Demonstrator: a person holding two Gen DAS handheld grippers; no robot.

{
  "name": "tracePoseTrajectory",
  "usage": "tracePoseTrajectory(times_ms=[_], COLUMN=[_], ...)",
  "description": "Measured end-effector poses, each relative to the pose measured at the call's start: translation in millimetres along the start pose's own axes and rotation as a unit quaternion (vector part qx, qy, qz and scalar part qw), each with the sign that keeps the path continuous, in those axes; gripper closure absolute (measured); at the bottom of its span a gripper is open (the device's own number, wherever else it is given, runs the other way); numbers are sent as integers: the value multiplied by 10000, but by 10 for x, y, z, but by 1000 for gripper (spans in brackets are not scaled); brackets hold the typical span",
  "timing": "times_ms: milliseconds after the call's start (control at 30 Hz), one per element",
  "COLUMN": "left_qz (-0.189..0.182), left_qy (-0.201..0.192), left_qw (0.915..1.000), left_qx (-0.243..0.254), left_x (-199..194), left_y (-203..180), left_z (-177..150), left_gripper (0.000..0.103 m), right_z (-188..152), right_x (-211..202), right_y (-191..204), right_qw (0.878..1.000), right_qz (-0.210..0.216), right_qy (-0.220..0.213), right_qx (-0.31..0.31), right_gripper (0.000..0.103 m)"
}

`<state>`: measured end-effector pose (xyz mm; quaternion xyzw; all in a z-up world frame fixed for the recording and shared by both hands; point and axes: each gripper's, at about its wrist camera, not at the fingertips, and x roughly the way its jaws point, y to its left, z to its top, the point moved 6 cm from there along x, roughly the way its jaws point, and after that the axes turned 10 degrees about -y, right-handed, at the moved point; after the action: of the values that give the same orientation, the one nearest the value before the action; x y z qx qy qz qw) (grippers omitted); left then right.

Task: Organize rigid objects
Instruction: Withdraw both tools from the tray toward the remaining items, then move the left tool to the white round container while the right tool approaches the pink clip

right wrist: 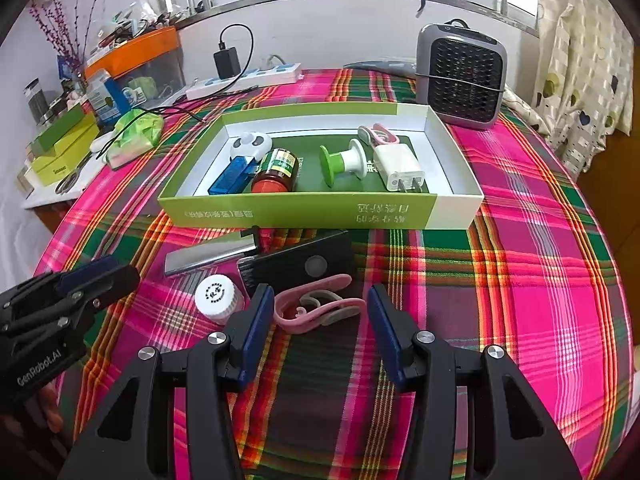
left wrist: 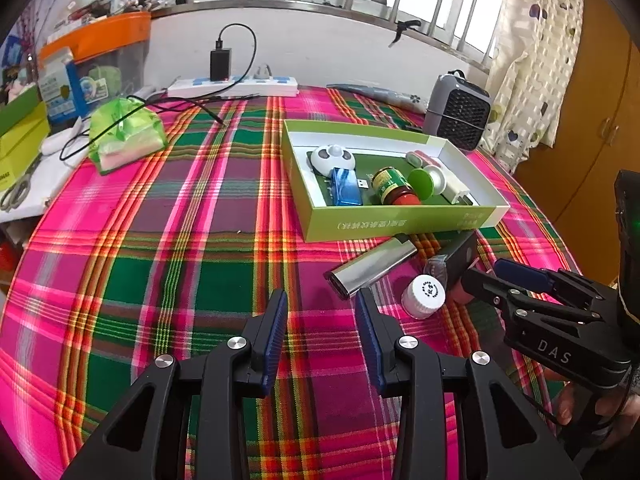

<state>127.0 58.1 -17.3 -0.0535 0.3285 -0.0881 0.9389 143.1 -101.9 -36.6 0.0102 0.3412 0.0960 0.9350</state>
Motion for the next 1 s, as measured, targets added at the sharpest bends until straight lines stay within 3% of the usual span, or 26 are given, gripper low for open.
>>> tracePoseTrajectory(times_ms=[133,333,467,733,1000], left_qz=[-43,-99,-104,-86,-156], left_qy=[-1,24,39,71,103], left_qw=[10000,9999,9999,9999,9996], left_qx=[32,78,94,102,202], left_x=[-9,-5,0,9,34], left_y=[-21,-55,-69,-80,-158], left_z=[1,-11,-16,-28,-34], left_gripper=[69,69,69,69,69], right_z=[-23,-101,-5,-49,-107], right_x=[-22,-105,-214,-11,-40], right_y=[-4,-91,-71,45,-205], right_qw=[9998,9992,9993,9996,9982], right_qz=[-177,-371,-296,-284,-571], right_qy=[15,86,-221,33,90], right_qx=[-106,-151,22,-59,149], right_gripper=[45,44,44,44,44])
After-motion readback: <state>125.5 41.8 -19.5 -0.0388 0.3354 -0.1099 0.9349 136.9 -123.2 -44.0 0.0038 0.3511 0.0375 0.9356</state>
